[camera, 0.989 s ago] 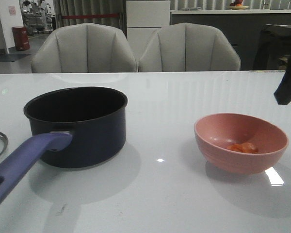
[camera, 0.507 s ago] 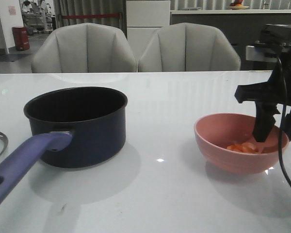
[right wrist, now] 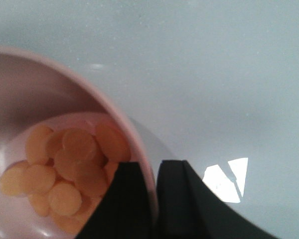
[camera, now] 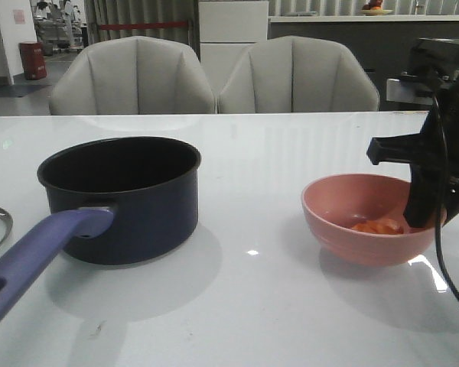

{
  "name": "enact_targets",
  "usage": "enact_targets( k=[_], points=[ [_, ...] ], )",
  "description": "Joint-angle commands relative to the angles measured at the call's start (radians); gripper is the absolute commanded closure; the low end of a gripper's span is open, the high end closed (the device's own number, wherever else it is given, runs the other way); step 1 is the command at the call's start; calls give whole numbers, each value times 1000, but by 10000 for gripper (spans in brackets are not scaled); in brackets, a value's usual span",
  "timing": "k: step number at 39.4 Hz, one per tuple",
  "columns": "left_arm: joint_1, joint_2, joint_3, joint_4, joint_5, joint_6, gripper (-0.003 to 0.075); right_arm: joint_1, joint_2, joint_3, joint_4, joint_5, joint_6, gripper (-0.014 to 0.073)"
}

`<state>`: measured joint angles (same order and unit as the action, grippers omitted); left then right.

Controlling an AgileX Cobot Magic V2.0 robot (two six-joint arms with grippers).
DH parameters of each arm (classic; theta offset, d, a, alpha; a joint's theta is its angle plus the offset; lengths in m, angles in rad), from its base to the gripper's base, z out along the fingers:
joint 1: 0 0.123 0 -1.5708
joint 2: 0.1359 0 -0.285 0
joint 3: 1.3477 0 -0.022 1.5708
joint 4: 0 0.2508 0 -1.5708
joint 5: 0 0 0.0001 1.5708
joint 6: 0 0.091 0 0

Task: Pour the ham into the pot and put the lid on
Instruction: 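Grasp the rim of the pink bowl with the right gripper, then lift the bowl over the saucepan and tip the slices in, right gripper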

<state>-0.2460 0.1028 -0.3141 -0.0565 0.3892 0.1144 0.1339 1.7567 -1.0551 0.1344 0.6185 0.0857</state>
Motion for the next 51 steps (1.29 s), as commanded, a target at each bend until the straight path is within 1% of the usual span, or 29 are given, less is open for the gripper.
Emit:
enact_targets(
  k=[1, 6, 15, 19, 27, 35, 40, 45, 48, 51],
  points=[
    [-10, 11, -26, -11, -73, 2, 607, 1, -63, -59, -37, -39, -41, 454],
    [-10, 11, -26, -11, -73, 2, 607, 52, -118, -106, -82, -78, -86, 454],
    [-10, 11, -26, -11, -73, 2, 607, 223, -211, -151, -252, -244, -86, 454],
    [-10, 11, -26, -11, -73, 2, 607, 300, -218, -180, -294, -320, -86, 454],
    [-10, 11, -26, -11, -73, 2, 607, 405, -196, -243, -367, -496, -86, 454],
    [-10, 11, -26, -11, -73, 2, 607, 442, -164, -283, -427, -677, -86, 454],
    [-10, 11, -26, -11, -73, 2, 607, 445, -135, -285, -442, -793, -128, 454],
    [-10, 11, -26, -11, -73, 2, 607, 450, -92, -285, -441, -918, -197, 454],
    [-10, 11, -26, -11, -73, 2, 607, 464, -63, -285, -431, -999, -265, 454],
    [-10, 11, -26, -11, -73, 2, 607, 487, -31, -285, -391, -1081, -351, 454]
  ],
)
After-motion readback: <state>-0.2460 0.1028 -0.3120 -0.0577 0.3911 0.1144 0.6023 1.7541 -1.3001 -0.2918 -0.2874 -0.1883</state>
